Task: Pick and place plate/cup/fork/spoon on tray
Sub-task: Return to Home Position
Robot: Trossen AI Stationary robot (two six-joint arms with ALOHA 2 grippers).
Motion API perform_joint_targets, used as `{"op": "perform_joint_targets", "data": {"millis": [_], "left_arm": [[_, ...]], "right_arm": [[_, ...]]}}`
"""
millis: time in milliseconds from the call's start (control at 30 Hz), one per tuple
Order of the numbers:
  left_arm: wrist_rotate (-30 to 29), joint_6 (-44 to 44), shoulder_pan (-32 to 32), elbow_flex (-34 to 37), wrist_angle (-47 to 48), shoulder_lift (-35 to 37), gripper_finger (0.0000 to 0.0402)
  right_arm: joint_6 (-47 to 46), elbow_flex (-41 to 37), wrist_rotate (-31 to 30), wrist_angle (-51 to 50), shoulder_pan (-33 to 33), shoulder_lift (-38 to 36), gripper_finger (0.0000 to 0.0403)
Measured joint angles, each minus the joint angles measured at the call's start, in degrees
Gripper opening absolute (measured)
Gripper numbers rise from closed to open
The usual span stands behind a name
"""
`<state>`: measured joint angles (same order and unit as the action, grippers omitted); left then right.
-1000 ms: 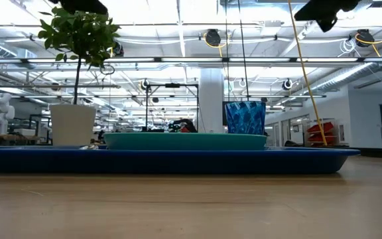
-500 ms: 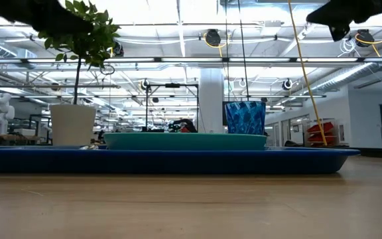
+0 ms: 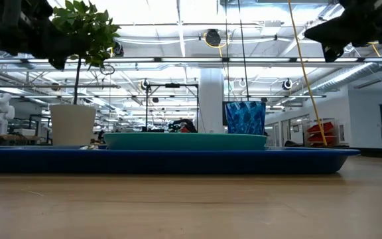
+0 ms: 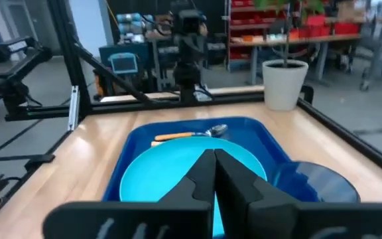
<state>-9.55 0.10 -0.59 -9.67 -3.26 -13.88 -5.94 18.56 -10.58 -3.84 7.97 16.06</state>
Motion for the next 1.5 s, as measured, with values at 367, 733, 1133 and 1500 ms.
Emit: {"op": "perform_joint_targets", "data": {"millis": [367, 733, 1133, 1500], "left_arm": [[10.0, -2.7, 8.7, 4.5, -3.0, 0.1, 0.0001], [6.2, -7.0, 9.1, 8.1, -2.8, 0.1, 0.0001], [4.1, -7.4, 7.1, 8.1, 4.1, 2.4, 0.0001], [3.0, -7.2, 6.3, 4.7, 16.1, 8.3, 0.0001]], "right_arm": [[3.4, -9.1, 0.3, 6.8, -1.4, -6.0, 0.0], [-0.7, -11.6, -0.2, -0.6, -1.9, -14.6, 0.0], [-0.9, -11.4, -1.4, -5.7, -1.9, -16.0, 0.0], [-0.8, -11.3, -1.4, -7.5, -1.9, -16.0, 0.0]]}}
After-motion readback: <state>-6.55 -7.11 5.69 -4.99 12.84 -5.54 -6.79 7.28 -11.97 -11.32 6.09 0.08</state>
